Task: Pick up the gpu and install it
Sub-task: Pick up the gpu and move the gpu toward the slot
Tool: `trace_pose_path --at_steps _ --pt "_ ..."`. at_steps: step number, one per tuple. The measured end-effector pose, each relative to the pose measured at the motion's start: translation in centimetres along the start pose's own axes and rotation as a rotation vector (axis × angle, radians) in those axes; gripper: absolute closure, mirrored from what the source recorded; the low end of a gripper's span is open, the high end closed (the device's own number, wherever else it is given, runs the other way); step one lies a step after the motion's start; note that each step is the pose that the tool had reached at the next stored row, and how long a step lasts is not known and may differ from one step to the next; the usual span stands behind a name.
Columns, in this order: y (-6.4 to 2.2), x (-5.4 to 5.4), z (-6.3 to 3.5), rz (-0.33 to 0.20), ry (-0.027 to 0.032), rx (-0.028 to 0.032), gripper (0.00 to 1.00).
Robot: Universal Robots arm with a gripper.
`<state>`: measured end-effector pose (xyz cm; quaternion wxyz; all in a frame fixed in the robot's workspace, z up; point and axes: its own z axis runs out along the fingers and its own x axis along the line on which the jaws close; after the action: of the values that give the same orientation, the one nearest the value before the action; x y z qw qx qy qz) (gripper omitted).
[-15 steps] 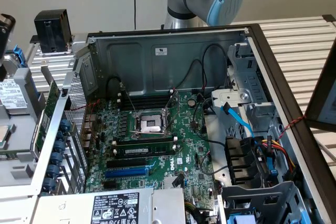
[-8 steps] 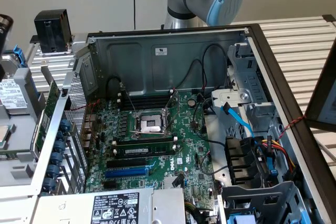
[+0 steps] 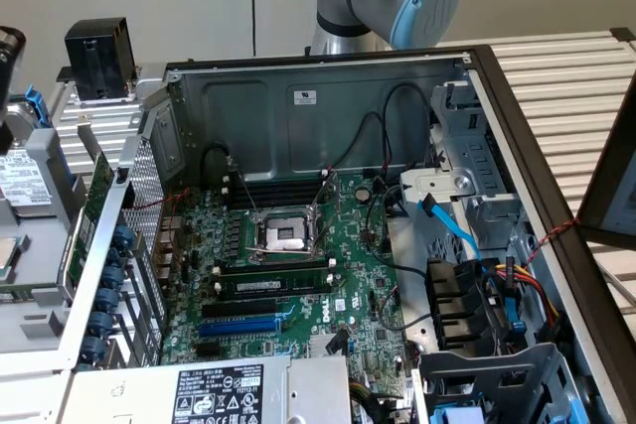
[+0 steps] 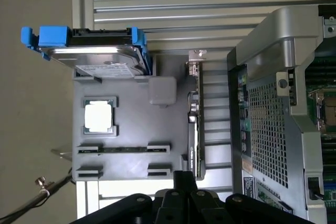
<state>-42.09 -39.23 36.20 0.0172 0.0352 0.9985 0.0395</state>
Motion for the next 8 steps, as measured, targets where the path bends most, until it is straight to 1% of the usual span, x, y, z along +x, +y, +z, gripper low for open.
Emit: trace_pose_path --at_steps 2,4,5,6,7,8 --pt "0.01 0.1 0.21 0.0 -0.0007 0.0 0.88" --pt "-0.01 0.12 0.36 0.0 -0.0021 -0.0004 0.76" --pt "-0.01 0.14 0.42 0.0 -0.0039 -0.0006 0.7" --pt "-0.01 0.15 0.49 -0.001 -0.0082 -0.001 0.64" --pt "-0.01 0.16 0.54 -0.001 -0.0147 -0.0015 0.64" --pt "-0.01 0.16 0.59 -0.002 -0.023 -0.0022 0.64"
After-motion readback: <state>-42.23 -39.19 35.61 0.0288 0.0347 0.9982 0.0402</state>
